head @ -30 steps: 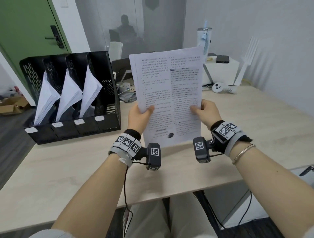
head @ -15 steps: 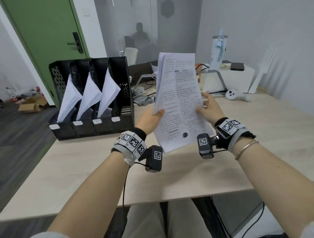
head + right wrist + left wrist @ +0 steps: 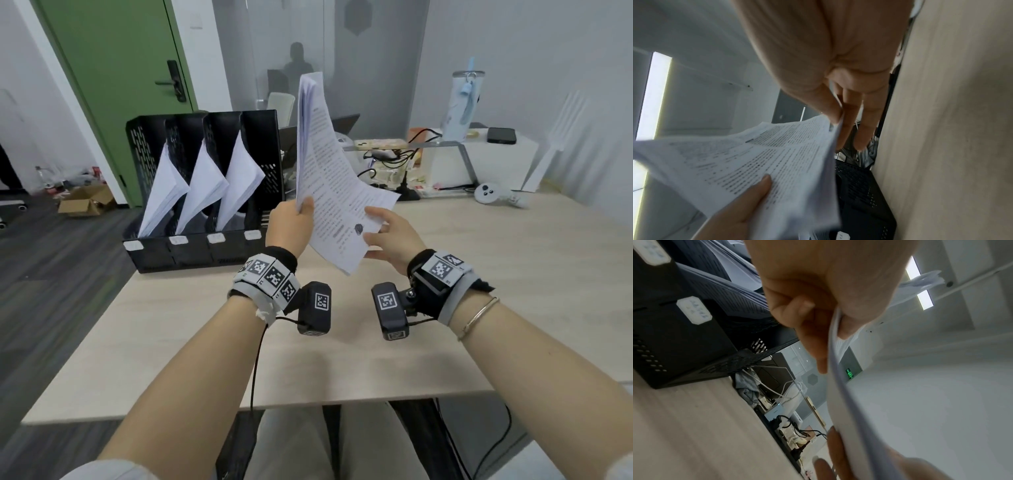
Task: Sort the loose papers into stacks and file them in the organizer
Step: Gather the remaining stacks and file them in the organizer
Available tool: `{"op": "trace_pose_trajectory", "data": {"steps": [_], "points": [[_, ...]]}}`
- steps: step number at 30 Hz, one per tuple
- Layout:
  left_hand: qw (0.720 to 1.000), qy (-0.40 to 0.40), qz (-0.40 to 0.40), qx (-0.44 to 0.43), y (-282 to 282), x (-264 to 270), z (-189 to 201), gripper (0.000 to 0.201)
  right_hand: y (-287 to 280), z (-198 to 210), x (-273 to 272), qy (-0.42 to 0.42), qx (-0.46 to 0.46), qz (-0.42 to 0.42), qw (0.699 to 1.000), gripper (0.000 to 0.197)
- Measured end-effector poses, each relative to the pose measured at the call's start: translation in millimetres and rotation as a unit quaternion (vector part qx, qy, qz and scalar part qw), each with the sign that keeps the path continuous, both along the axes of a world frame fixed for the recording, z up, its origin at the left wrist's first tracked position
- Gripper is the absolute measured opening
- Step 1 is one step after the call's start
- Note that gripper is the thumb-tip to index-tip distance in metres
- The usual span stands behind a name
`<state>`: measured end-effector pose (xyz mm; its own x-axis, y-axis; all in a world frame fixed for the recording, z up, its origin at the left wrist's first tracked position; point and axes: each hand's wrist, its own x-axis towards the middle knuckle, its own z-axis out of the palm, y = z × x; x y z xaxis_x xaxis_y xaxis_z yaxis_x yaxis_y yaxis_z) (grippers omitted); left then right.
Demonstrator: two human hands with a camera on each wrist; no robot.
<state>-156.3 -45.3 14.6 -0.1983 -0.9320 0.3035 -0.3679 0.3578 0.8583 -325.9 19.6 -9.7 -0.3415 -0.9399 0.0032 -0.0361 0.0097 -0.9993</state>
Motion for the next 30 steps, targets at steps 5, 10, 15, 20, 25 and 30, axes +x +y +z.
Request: {"op": "trace_pose_trajectory", "data": {"steps": [5, 10, 15, 20, 25, 30], "points": [[0.999, 0.021, -0.025, 0.037, 4.0, 11.8, 13.0, 0.021, -10.5, -7.9, 1.5, 0.005, -0.035, -0.022, 0.999, 0.056], [0.992, 0.060, -0.064, 0.091, 3.8, 25.0, 29.2, 0.024, -15.9, -8.8, 3.3, 0.030, -0.070, -0.025, 0.997, 0.050], [0.991, 0.035, -0.073, 0.111, 5.2, 31.5, 30.2, 0.025, -24.2, 0.3, 6.3, 0.037, -0.033, -0.008, 0.999, 0.047], [0.993, 0.007, -0.042, 0.112, -1.1, 33.6, 29.7, 0.033, -19.3, 17.7, 18.5, 0.290, 0.049, 0.076, 0.953, 0.070], [0.994, 0.009, -0.015, 0.110, -1.0, 30.5, 34.9, 0.039, -22.1, 17.7, 47.4, 0.496, 0.064, 0.158, 0.851, 0.102], [0.994, 0.022, 0.002, 0.104, -3.2, 33.3, 42.4, 0.044, -39.7, 16.6, 73.0, 0.531, 0.034, 0.164, 0.831, 0.078]]}}
